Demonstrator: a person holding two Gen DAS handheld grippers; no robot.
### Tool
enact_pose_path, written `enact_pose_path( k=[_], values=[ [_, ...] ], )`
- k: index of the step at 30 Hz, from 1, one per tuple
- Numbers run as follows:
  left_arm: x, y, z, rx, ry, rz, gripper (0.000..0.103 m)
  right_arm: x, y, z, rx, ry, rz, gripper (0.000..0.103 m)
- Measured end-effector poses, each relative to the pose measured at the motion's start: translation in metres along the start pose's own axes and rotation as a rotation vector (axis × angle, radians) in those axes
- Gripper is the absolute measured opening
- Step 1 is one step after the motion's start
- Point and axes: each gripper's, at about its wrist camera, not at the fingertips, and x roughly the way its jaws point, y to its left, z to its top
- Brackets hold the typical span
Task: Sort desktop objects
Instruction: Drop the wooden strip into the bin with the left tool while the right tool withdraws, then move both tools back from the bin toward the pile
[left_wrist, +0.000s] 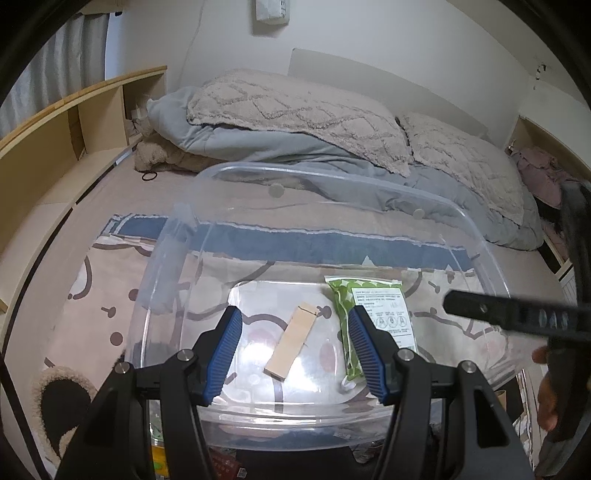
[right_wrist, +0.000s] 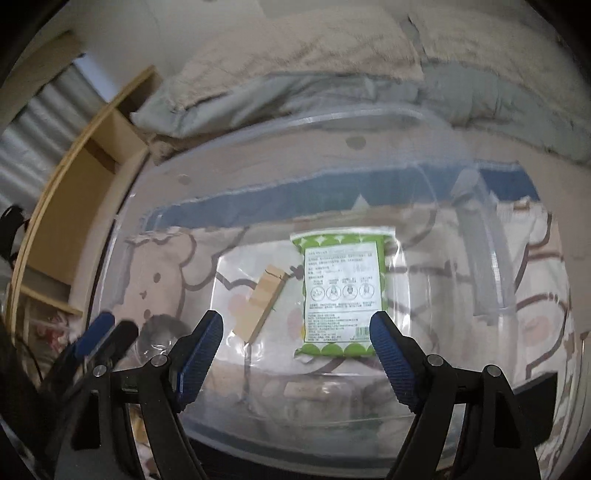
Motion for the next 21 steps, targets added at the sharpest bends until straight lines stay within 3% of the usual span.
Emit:
enact_pose_path(
  k=[9, 13, 19, 21],
  values=[
    [-0.023, -0.007, -0.006, 0.034, -0.05, 0.007, 0.06, -0.047, -0.003, -0.035, -0.139, -0.286, -0.087, 0.082],
    [-0.035, -0.007, -0.009, 0.03, -0.093, 0.014, 0.077, -0.059, -0.001, -0.049, -0.181, -0.367, -0.113, 0.083],
    [-0.053, -0.007, -0.012, 0.031, -0.151, 0.029, 0.084, -0.07, 0.004, -0.072, -0.209, -0.44, -0.144, 0.088],
    [-0.058, -0.006, -0.014, 0.031, -0.17, 0.029, 0.089, -0.073, 0.002, -0.077, -0.186, -0.461, -0.131, 0.102]
  ],
)
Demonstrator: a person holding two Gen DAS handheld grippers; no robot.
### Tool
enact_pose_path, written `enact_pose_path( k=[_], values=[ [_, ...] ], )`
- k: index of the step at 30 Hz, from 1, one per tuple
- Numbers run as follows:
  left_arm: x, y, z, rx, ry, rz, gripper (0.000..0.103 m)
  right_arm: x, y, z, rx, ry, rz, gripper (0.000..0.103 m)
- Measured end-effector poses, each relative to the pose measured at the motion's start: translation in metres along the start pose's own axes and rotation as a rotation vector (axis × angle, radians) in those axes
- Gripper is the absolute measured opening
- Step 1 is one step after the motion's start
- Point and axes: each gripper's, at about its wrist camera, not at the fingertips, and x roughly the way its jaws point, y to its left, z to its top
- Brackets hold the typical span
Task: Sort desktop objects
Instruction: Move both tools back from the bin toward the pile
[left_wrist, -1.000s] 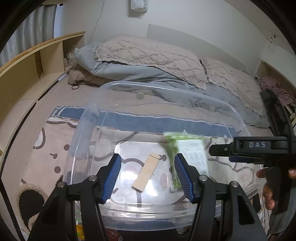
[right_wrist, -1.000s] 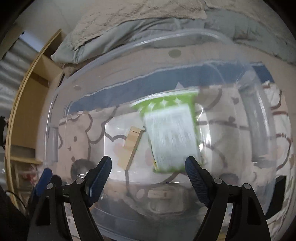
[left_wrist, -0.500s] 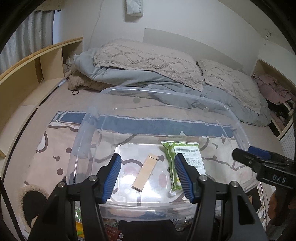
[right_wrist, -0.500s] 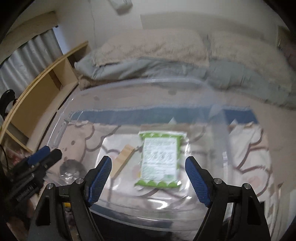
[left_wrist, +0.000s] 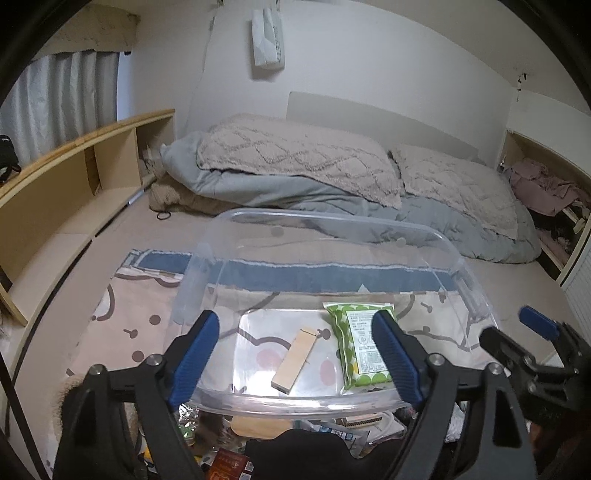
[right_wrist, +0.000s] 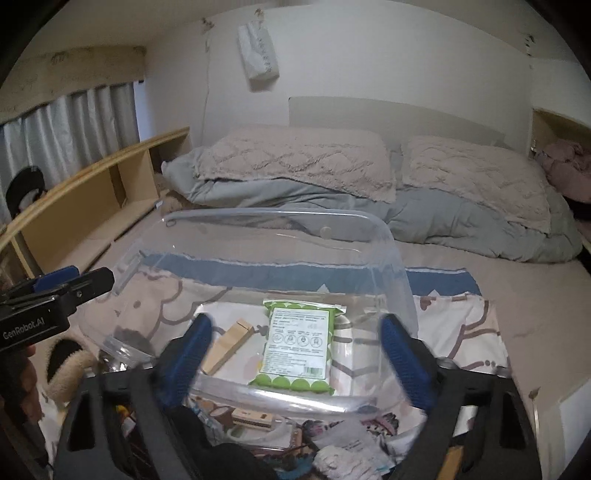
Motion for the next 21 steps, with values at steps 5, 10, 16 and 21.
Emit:
enact_pose_path(
  k=[5, 10, 16, 21],
  values=[
    [-0.01, 0.002, -0.005, 0.007, -0.044, -0.001, 0.092, -0.012, -0.005, -0.007, 0.06, -0.044, -0.007, 0.103],
    [-0.017, -0.001, -0.013, 0.034, -0.07, 0.01, 0.097, -0.024, -0.008, -0.015, 0.054, -0.068, -0.044, 0.103],
    [-0.032, -0.012, -0.02, 0.079, -0.102, 0.024, 0.103, -0.042, -0.012, -0.02, 0.056, -0.131, -0.043, 0.103],
    [-0.048, -0.019, -0.028, 0.113, -0.129, 0.032, 0.103, -0.056, -0.012, -0.023, 0.059, -0.163, -0.031, 0.103]
  ],
)
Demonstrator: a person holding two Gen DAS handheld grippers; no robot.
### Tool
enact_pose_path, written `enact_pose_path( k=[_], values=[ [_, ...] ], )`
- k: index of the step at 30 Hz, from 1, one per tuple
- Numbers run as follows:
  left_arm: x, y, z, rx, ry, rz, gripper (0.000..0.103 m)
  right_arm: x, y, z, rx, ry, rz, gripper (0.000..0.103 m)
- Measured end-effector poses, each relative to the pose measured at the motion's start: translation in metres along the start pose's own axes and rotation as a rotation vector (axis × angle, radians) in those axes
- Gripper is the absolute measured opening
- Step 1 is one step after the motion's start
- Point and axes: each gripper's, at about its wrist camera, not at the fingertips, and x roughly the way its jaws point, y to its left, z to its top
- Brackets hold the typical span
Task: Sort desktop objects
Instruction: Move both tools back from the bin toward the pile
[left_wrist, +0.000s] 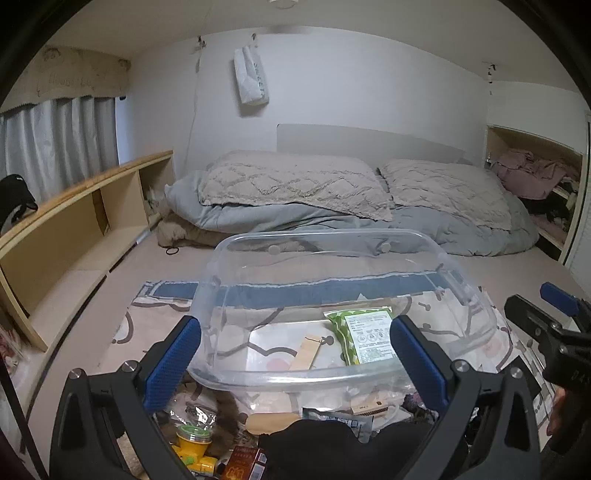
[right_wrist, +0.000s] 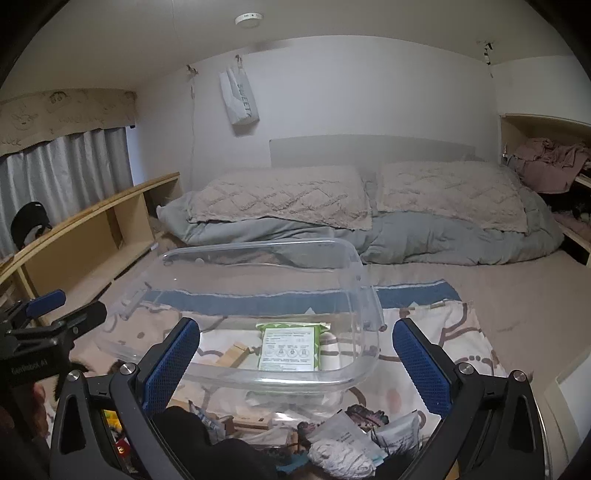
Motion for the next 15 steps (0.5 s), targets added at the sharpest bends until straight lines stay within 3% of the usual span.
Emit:
enact_pose_path(
  k=[15],
  values=[
    [-0.03, 0.003, -0.032, -0.026, -0.008, -0.028, 0.103, -0.031, 0.011, -0.019, -0.058, -0.012, 0.039, 0.103]
  ],
)
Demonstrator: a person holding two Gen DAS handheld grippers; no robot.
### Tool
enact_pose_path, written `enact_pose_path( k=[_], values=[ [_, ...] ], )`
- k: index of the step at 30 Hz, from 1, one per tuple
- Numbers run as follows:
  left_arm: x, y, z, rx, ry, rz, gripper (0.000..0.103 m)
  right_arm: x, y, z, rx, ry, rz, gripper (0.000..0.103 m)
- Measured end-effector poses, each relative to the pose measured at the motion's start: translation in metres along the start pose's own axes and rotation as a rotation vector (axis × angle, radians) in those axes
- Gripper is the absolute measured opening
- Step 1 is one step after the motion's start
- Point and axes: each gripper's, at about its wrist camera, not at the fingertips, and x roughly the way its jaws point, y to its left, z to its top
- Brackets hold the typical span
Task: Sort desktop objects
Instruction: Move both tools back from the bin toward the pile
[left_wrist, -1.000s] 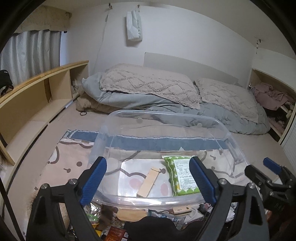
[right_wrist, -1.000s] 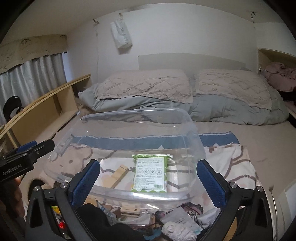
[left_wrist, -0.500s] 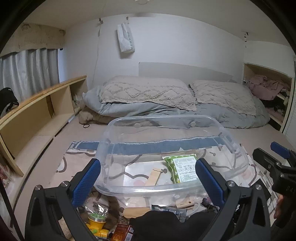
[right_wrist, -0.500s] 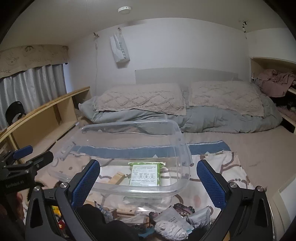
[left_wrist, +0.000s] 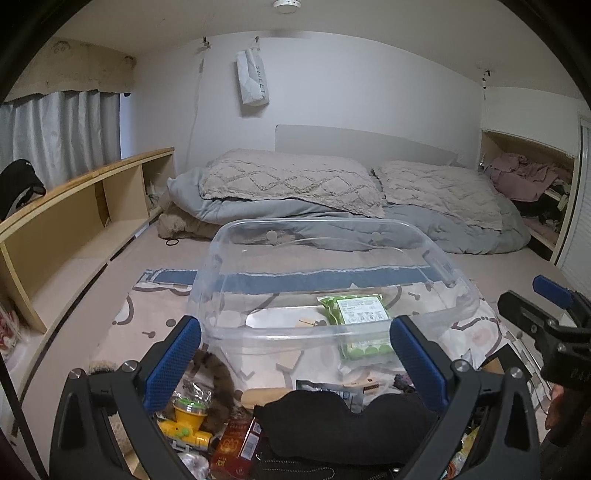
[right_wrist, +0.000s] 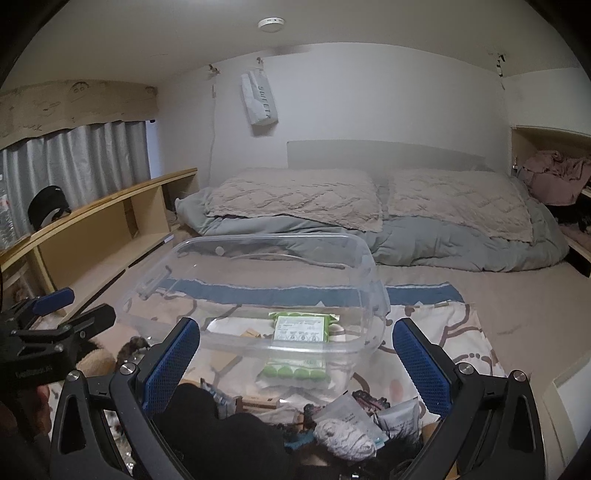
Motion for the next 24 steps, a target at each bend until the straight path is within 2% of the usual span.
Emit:
enact_pose_path(
  k=[10, 24],
  values=[
    [-0.032, 0.004, -0.006, 0.009, -0.065, -0.026, 0.103, -0.033, 0.011, -0.008, -0.055, -0.062, 0.005, 0.103],
    [-0.046, 0.031, -0.036, -0.006, -0.116, 0.011, 0.103, -0.057, -0.022, -0.045, -0.001, -0.128, -0.039, 0.103]
  ],
)
